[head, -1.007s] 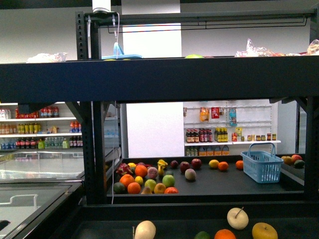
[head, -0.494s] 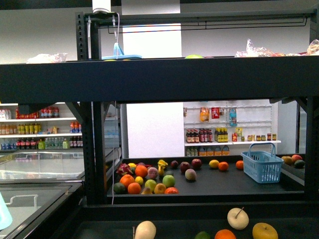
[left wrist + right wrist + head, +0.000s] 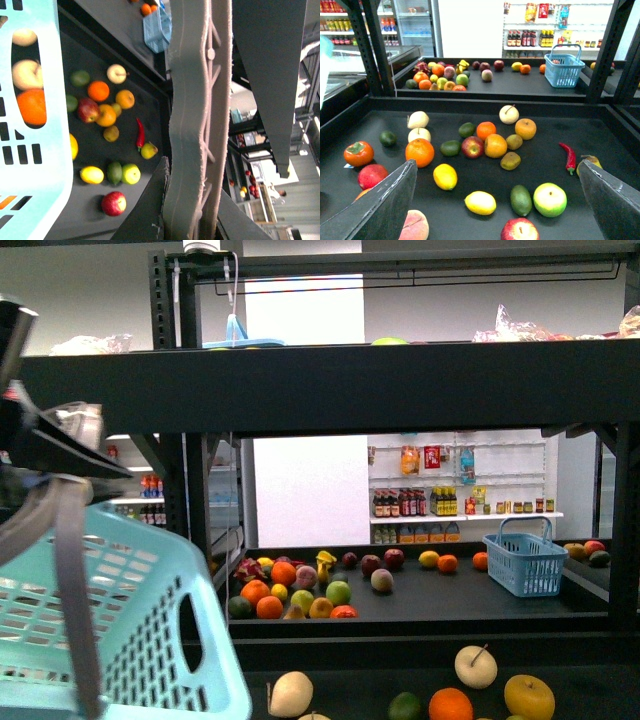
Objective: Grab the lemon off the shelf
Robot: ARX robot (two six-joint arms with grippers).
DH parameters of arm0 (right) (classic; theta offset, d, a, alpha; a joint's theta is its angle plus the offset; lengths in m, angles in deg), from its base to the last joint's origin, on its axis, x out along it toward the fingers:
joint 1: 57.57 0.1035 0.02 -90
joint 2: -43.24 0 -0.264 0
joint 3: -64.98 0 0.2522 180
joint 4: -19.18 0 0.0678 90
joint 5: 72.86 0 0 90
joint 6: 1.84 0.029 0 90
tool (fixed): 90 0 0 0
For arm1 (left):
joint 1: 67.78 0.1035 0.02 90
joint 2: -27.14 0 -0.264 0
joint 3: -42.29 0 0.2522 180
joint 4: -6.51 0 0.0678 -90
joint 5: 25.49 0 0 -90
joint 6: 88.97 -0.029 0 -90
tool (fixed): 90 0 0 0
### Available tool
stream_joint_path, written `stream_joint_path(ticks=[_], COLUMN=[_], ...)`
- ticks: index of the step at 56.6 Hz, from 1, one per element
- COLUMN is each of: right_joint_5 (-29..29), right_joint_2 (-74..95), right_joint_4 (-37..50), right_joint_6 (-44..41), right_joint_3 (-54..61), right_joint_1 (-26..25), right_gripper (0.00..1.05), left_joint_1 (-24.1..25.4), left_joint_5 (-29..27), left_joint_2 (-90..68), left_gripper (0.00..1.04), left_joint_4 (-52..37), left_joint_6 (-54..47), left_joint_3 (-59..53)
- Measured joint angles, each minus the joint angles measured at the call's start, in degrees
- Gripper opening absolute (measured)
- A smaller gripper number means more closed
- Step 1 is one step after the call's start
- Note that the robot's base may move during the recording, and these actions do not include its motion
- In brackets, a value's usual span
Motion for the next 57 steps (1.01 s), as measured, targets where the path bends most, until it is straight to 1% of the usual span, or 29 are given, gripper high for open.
stream_joint_path(ticks=[5, 14, 21, 31, 46, 47, 50, 51, 53, 55, 57], right_joint_5=[0.0, 0.0, 0.0, 0.0, 0.0, 0.3, 5.7, 8.4, 9.2, 7.7, 4.9], right_joint_2=[0.0, 0.0, 0.0, 0.0, 0.0, 0.1, 2.9, 4.9, 9.0, 13.6, 20.2], right_joint_4=[0.0, 0.0, 0.0, 0.0, 0.0, -0.1, -4.4, -5.4, -5.2, -3.6, 0.0], right_joint_6=[0.0, 0.0, 0.0, 0.0, 0.0, 0.1, 2.6, 4.3, 5.7, 6.6, 7.3], right_joint_3=[0.0, 0.0, 0.0, 0.0, 0.0, 0.0, -1.5, -2.3, -3.2, -3.9, -5.0], right_joint_1=[0.0, 0.0, 0.0, 0.0, 0.0, 0.0, 1.0, 0.9, -0.3, -2.1, -5.1], right_gripper=[0.97, 0.97, 0.97, 0.97, 0.97, 0.97, 0.97, 0.97, 0.97, 0.97, 0.97], left_joint_1=[-5.3, -13.0, -17.0, -20.0, -22.7, -22.7, -22.9, -22.9, -22.9, -22.9, -23.0], left_joint_5=[-2.1, -5.2, -7.0, -8.3, -9.9, -9.9, -9.9, -9.8, -9.8, -9.8, -9.8], left_joint_2=[-1.8, -7.3, -11.9, -15.1, -17.1, -17.2, -17.3, -17.4, -17.4, -17.4, -17.4], left_gripper=[0.11, 0.11, 0.11, 0.11, 0.11, 0.11, 0.11, 0.11, 0.11, 0.11, 0.11], left_joint_4=[-2.2, -5.5, -7.6, -9.5, -11.3, -11.4, -11.7, -11.7, -11.8, -11.8, -11.9], left_joint_6=[0.8, 2.4, 4.8, 7.2, 7.6, 7.6, 7.6, 7.5, 7.4, 7.4, 7.4], left_joint_3=[0.0, 0.9, 2.4, 4.3, 5.1, 5.1, 5.1, 5.1, 5.1, 5.1, 5.1])
